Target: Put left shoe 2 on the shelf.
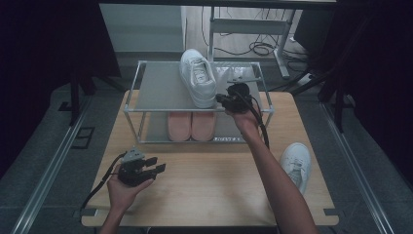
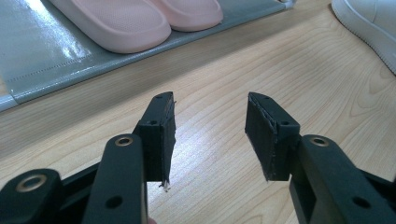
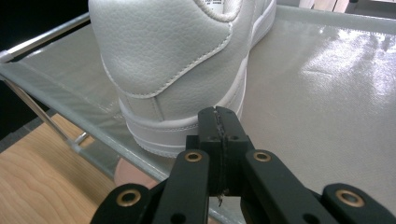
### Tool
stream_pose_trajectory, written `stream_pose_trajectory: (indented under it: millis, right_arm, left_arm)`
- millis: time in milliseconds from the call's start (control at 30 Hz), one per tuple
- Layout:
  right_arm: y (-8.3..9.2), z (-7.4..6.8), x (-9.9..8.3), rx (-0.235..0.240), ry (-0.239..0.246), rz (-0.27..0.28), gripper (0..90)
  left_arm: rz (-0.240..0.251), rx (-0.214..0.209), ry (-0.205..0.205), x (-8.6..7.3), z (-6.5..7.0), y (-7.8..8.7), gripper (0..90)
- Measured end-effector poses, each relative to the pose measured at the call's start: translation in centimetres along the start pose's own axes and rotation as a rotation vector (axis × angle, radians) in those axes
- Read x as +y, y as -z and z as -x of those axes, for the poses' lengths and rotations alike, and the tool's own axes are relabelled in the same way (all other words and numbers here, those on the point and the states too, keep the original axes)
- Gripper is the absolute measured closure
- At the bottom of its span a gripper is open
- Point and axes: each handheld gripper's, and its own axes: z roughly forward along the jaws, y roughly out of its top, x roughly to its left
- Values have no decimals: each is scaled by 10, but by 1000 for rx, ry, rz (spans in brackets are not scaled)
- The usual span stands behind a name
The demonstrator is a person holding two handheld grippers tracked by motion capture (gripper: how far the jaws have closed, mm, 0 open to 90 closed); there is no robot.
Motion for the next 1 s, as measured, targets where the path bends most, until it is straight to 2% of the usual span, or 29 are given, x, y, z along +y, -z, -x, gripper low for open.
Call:
stream_pose_trajectory:
  millis: [367,533,767,1000]
  right_arm:
    - [-11,-27,5,64,31,5,899]
    - [-17,-38,7,80,43,4,898]
    - [-22,-45,8,92,43,8,898]
    - [-22,-44,7,96,37,8,898]
  left_arm:
    - [1,3,-1,0,-1,1,533]
    - [4,2,1,0,-1,2,533]
    - [0,2,-1,0,-1,1,533]
    - [-3,0,-3,-1,0,-1,533]
